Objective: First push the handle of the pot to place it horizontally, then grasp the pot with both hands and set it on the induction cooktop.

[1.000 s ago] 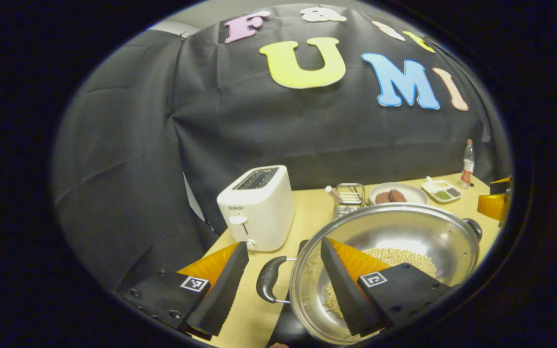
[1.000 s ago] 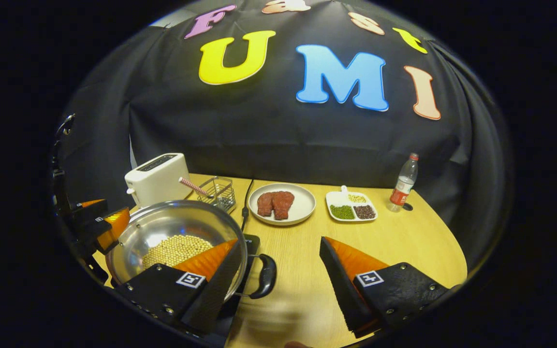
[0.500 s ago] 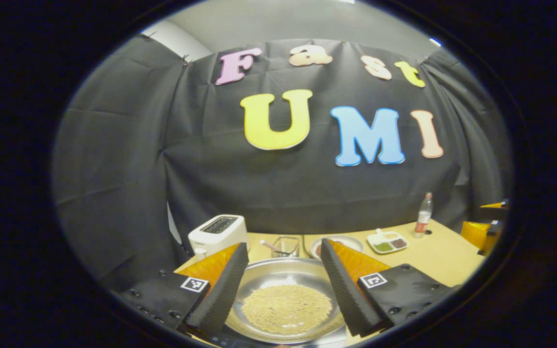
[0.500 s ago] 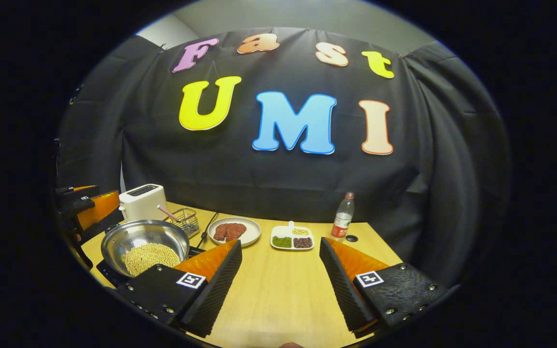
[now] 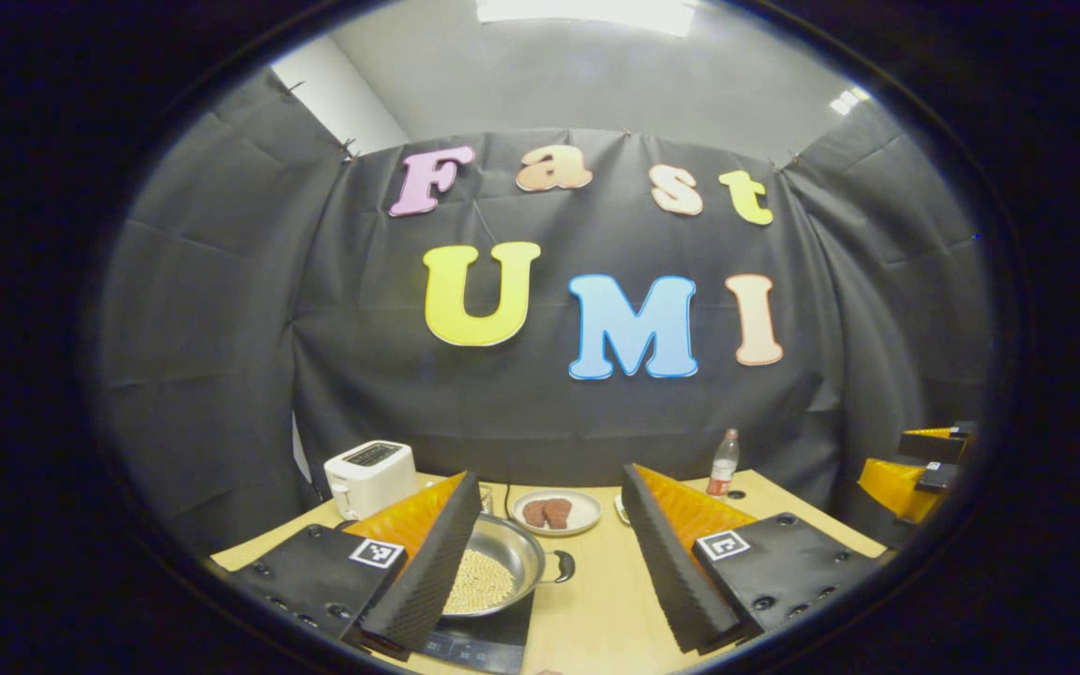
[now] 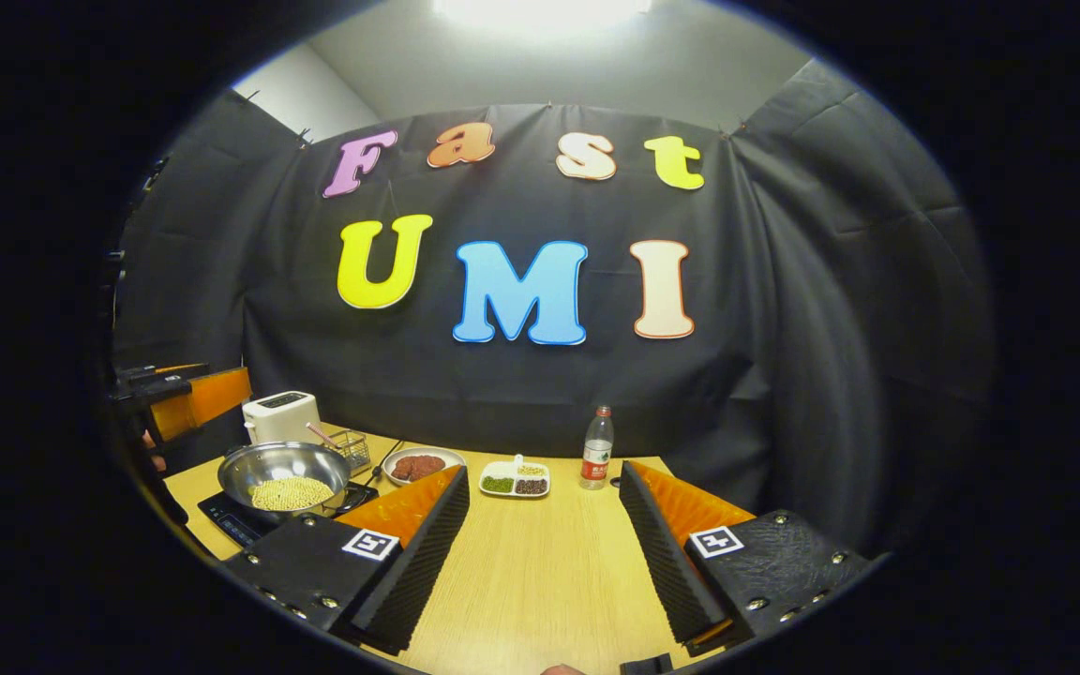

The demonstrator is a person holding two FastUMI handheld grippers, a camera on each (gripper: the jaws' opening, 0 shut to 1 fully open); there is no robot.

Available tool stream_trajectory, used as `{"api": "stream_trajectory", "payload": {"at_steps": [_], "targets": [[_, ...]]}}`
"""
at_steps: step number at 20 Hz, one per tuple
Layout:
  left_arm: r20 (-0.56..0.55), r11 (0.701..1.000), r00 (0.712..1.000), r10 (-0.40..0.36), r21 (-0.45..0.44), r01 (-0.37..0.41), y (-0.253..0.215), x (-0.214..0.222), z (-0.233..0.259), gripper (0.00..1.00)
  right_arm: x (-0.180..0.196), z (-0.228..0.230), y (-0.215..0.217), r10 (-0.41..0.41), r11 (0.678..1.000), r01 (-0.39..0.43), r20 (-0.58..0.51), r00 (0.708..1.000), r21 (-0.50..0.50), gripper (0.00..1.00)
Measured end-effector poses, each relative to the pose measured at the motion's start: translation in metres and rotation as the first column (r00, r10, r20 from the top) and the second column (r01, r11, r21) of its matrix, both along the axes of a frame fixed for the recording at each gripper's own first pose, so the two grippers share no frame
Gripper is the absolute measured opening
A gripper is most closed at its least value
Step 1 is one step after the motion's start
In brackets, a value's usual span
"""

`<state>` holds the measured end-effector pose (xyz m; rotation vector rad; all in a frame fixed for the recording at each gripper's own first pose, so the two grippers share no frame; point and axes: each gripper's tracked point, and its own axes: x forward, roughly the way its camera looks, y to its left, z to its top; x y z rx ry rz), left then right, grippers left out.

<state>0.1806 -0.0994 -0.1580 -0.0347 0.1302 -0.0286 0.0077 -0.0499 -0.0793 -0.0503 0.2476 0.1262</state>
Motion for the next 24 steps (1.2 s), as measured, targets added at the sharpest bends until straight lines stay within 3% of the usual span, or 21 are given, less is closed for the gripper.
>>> {"api": "stream_trajectory", "payload": {"at_steps": [6,8,15,24], "targets": [[0.051,1.000,0.999,0.008,0.006,-0.009,0.003,-0.023,0.023,0.94,-0.036,0.034,-0.016,-0.023,0.999,0.022,0.041,0.999,0.035,0.97],[0.063,1.000,0.998,0.005,-0.001,-0.005,0.006,-0.029,0.028,0.97,-0.044,0.048,-0.013,-0.034,0.998,0.031,0.062,0.997,0.049,0.97],[0.113,0.999,0.993,-0.014,0.051,0.008,0.025,-0.038,0.046,0.97,-0.058,0.086,0.002,-0.070,0.996,0.059,0.171,0.983,0.065,0.97],[0.132,0.999,0.991,-0.005,0.032,0.001,0.038,-0.045,0.050,0.97,-0.063,0.109,0.018,-0.064,0.996,0.047,0.231,0.971,0.075,0.97]]}}
